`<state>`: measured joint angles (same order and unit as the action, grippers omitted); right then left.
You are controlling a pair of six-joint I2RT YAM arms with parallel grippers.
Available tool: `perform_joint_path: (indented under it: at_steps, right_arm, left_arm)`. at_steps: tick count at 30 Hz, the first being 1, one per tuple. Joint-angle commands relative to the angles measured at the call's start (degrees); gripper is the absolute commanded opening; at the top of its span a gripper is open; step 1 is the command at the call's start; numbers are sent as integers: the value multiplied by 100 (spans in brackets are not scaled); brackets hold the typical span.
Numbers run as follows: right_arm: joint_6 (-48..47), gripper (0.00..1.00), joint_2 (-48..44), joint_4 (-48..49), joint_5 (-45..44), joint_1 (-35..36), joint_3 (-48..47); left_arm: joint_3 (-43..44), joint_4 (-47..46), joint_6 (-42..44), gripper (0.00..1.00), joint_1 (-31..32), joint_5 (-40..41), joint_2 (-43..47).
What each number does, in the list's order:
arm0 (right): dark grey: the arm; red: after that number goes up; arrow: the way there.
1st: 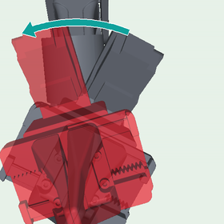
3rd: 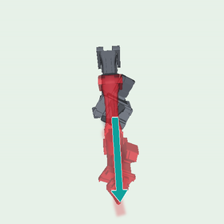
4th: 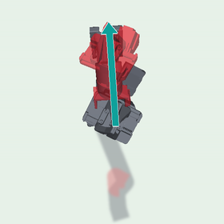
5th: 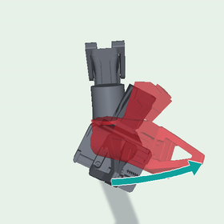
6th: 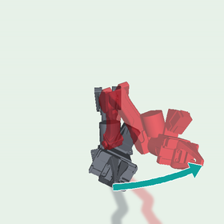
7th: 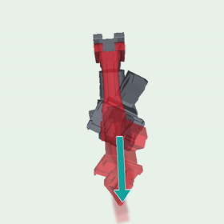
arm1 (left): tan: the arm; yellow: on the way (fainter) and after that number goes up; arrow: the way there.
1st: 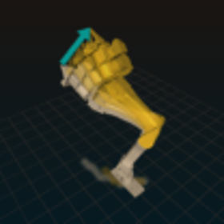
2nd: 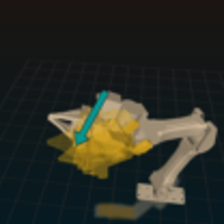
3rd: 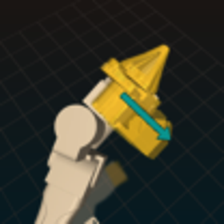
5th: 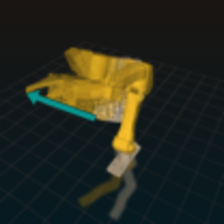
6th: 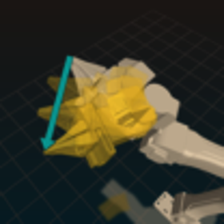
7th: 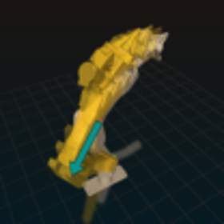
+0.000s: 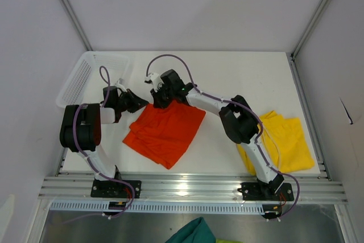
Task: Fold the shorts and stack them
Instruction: Fold the shorts
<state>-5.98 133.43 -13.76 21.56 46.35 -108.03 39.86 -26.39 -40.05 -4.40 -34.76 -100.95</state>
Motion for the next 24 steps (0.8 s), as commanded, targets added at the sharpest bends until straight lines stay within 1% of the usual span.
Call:
perform_joint_path:
  at_steps: [1,4,6,9,10,12,15,16,17,18,21,23,24]
  right_arm:
    - [-176,0,-54,14,418,225,-113]
    - [-158,0,17,31,603,234,-166]
    - [-97,0,60,110,578,217,-157]
    - [-44,0,394,-82,428,208,-516]
    - [-26,0,612,-248,393,199,-787]
    - [52,0,781,-311,235,191,-956]
    - [193,0,931,-285,191,112,-1036]
    - [202,0,940,-285,190,85,-1027]
    - [202,0,914,-259,199,33,-949]
    - [246,0,887,-128,156,6,-861]
    - [412,0,721,136,225,-152,-474]
    - [466,0,615,329,252,-231,-255]
    - [492,0,580,391,252,-240,-210]
  left_arm:
    - [172,-173,129,8,-8,-127,-30]
    - [172,-173,129,8,1,-118,-22]
    - [154,-173,129,8,-8,-136,-22]
    - [163,-199,121,8,-8,-162,-22]
    - [145,-208,121,8,-8,-171,-30]
    - [146,-226,121,8,-8,-206,-30]
    - [128,-200,120,11,-8,-259,5]
    - [93,-165,121,18,-8,-242,83]
    - [75,-164,86,22,-8,-250,145]
    - [31,-130,85,32,-8,-215,224]
    - [22,300,226,45,-8,92,672]
    - [66,739,357,67,-8,346,1032]
    - [110,906,401,75,-8,434,1155]
